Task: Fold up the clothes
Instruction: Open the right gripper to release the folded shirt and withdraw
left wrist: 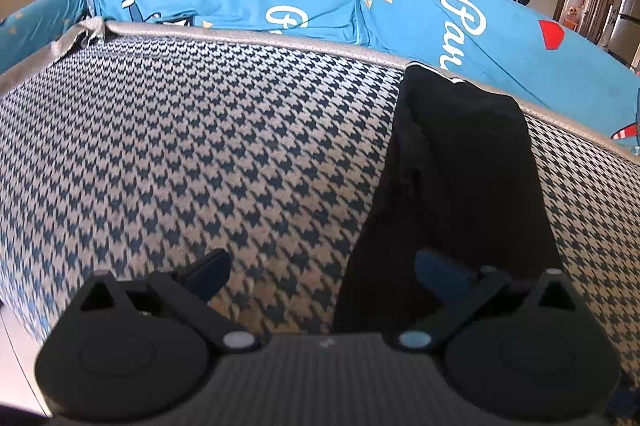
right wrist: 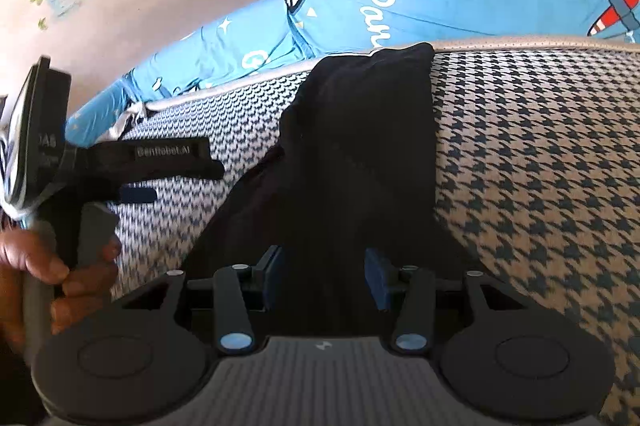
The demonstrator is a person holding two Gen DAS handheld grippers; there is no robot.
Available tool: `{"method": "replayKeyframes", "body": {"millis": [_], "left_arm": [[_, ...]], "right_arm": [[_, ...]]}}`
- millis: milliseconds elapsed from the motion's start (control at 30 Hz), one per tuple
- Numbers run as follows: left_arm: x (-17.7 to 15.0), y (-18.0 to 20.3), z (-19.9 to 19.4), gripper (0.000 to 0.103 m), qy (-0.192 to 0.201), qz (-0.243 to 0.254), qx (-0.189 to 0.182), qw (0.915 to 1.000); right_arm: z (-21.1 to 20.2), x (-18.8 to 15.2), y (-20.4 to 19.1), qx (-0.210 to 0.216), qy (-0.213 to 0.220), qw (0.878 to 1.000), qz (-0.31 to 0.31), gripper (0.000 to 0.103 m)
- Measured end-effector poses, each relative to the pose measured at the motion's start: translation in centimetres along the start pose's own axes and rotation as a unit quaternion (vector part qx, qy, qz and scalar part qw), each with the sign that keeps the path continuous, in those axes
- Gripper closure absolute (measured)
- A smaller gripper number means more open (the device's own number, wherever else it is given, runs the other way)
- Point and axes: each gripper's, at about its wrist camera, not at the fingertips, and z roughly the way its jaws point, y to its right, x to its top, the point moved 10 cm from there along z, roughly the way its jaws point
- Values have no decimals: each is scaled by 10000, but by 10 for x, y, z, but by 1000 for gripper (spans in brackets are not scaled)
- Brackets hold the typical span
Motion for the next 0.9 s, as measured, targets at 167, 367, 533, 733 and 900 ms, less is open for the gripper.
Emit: {"method": "replayKeyframes", "body": {"millis": [167,367,533,733,900], "left_arm": [[-19,11,-10,0,-41,304,14,9995],[-42,29,-14,0,-147,637,3,9979],[-57,38,-15,0,-232,838,8,9962],[-63,35,-10,0,-391,717,29,9967],[-59,25,-9,0,-404,419,29,9983]], "right_arm": [[-19,-14,1,-56,110,9994,-313,58],[-42,-16,24,-557,335,9974,-304,57],[-47,-21,50,-1072,328,9936,-135,57],[-49,-28,69,-1389,301,9898,36,57],[-55,-30,66,-1191,376,9922,66,57]]}}
